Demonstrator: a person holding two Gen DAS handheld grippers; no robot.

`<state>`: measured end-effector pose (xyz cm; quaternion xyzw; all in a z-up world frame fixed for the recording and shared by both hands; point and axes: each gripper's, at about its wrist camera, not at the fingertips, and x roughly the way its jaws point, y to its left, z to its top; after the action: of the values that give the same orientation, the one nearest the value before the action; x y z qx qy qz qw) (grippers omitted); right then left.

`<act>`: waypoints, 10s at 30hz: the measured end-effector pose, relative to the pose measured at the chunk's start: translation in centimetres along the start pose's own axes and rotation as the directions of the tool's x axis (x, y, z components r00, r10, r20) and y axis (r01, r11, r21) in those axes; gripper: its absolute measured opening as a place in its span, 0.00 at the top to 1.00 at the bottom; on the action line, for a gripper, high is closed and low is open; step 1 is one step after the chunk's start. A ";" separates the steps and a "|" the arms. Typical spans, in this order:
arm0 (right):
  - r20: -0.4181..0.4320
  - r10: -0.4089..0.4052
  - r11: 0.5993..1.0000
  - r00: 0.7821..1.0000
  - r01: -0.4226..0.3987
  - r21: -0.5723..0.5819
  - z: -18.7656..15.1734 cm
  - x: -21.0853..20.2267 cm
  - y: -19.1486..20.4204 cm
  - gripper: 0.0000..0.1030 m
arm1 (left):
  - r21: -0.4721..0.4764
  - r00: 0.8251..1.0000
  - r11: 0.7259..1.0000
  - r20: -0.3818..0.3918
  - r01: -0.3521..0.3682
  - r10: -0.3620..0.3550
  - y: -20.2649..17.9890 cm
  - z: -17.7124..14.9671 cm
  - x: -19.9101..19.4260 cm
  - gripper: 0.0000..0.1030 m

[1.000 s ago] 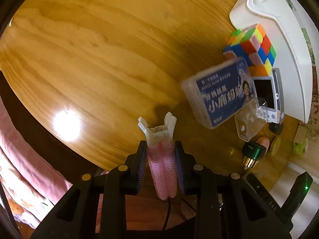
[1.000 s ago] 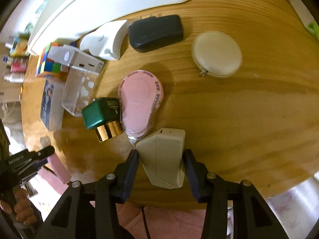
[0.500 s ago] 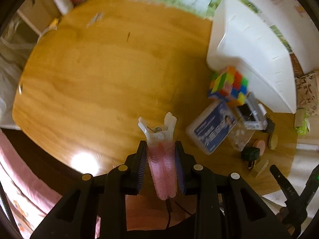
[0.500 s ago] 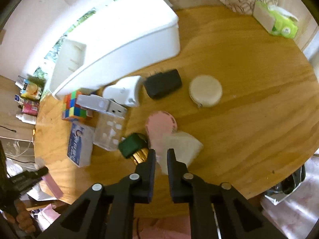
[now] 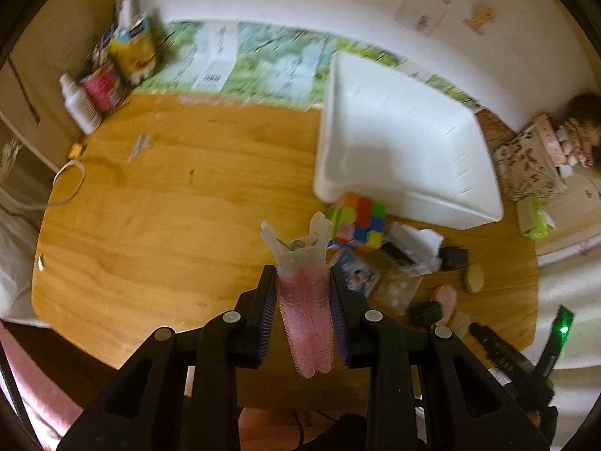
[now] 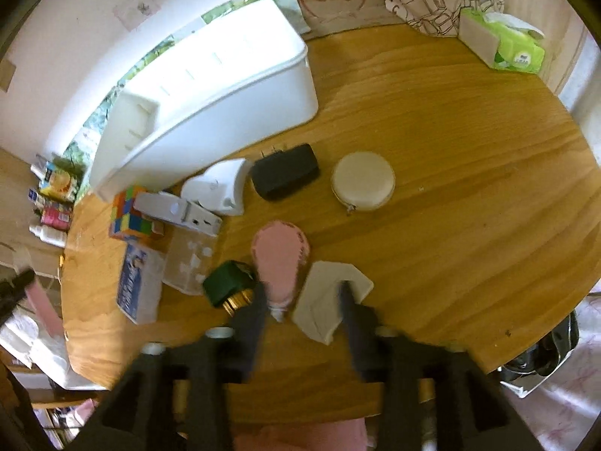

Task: Organize rigid objects
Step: 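Carry the pink curler and beige block with both tools over the white bin, then open both tools to drop the curler and block into the bin, then withdraw both tools from the bin toward the remaining items, then grasp the green-capped gold jar with the left tool while the right tool grasps the round beige compact, then carry the jar and compact with both tools over the white bin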

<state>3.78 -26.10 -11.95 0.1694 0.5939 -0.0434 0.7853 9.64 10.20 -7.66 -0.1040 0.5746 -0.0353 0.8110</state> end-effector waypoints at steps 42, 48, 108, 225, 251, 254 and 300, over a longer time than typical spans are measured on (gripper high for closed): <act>-0.075 -0.016 1.000 0.997 0.016 -0.005 1.9 5.0 -1.8 0.57 | 0.155 0.989 0.987 0.133 0.040 -0.061 -4.3 0.8 -1.3 0.72; -0.052 0.007 0.999 0.999 -0.004 0.046 1.4 3.8 -3.9 0.57 | 0.186 0.988 0.981 0.134 0.050 -0.076 -5.1 0.8 -1.4 0.72; 0.465 0.359 0.886 0.809 -0.139 -0.443 17.5 0.5 5.8 0.57 | 0.256 0.891 0.964 0.419 0.070 -0.176 -12.6 10.9 7.6 0.70; 0.099 0.141 0.658 0.985 -0.019 -0.753 5.0 3.8 -3.2 0.16 | -0.202 0.970 0.973 -0.236 -0.111 0.062 -14.9 -7.7 14.1 0.18; -0.004 0.123 0.635 0.992 -0.082 -0.768 6.9 6.6 -3.5 0.36 | -0.320 0.949 0.942 -0.316 -0.098 -0.009 -15.6 -8.1 17.5 0.55; 0.003 0.117 0.636 0.993 -0.072 -0.769 6.9 6.5 -3.5 0.40 | -0.315 0.949 0.944 -0.315 -0.098 -0.007 -15.7 -7.9 17.6 0.55; 0.302 0.007 0.820 0.953 0.168 -0.547 4.2 -0.5 3.6 0.45 | 0.124 0.982 0.990 -0.186 0.069 -0.046 -9.2 -3.4 5.8 0.56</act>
<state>8.41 -24.11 -9.70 -0.1050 0.4648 0.0769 0.8758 9.01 -0.24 -12.12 -0.0640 0.6398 -0.1054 0.7586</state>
